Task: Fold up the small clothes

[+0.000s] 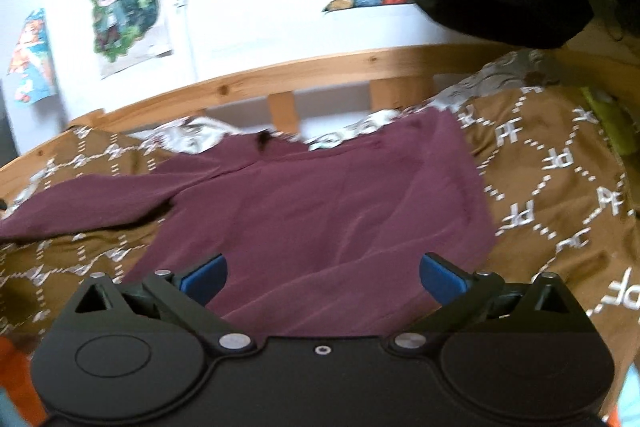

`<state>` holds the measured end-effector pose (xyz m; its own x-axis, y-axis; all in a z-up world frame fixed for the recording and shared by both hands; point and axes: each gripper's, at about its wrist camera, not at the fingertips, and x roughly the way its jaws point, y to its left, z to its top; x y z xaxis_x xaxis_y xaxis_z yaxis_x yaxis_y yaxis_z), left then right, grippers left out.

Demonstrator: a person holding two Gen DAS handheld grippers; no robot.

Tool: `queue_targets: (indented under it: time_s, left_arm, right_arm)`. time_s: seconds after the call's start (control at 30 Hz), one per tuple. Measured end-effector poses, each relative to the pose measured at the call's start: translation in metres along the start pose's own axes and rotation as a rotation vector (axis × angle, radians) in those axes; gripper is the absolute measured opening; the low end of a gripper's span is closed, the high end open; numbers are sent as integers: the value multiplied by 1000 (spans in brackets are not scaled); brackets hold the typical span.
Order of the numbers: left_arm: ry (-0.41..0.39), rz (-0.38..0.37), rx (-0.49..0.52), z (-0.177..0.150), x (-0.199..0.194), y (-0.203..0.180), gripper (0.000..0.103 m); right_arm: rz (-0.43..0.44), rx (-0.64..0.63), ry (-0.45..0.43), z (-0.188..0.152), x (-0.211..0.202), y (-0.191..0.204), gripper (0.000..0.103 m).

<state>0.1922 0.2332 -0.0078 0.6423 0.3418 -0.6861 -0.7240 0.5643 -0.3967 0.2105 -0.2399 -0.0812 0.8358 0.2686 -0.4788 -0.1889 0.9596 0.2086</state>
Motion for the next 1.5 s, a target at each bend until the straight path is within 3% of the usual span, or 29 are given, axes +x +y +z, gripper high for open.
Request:
queue_targets:
  time_s: [0.1, 0.2, 0.27, 0.3, 0.37, 0.47, 0.63, 0.73, 0.93, 1.07, 1.2, 1.3, 1.5]
  left_arm:
    - [17, 8, -66, 0, 12, 11, 95]
    - [-39, 74, -38, -6, 17, 1, 78]
    - [-87, 115, -31, -11, 22, -9, 50]
    - [-118, 136, -21, -15, 21, -14, 45]
    - [-172, 156, 13, -22, 20, -22, 11]
    - [-244, 156, 54, -30, 11, -32, 7]
    - [-433, 71, 171, -45, -17, -53, 6]
    - [-526, -95, 250, -54, -33, -72, 5]
    - [-614, -483, 486, -82, -72, -128, 5]
    - [-547, -725, 623, -108, -87, -163, 5]
    - [-393, -947, 765, -153, -93, -189, 5]
    - [-294, -1030, 863, -191, -89, -199, 5]
    - [-117, -1044, 999, -249, -64, -195, 5]
  right_arm:
    - [12, -59, 10, -4, 0, 11, 102]
    - [9, -65, 16, -7, 2, 11, 102]
    - [11, -41, 27, -10, 3, 7, 102]
    - [8, -34, 35, -12, 4, 5, 102]
    - [3, -27, 51, -15, 5, 1, 102]
    - [2, -8, 54, -17, 6, -5, 102]
    - [9, 28, 57, -17, 8, -10, 102]
    - [17, 43, 65, -17, 10, -11, 102]
    - [31, 57, 52, -14, 10, -10, 102]
    - [-6, 64, 25, -10, 6, -15, 102]
    - [-88, 103, -16, -5, -3, -31, 102]
    - [-173, 132, -41, -3, -9, -45, 102]
    - [-249, 221, -67, -1, -18, -74, 102]
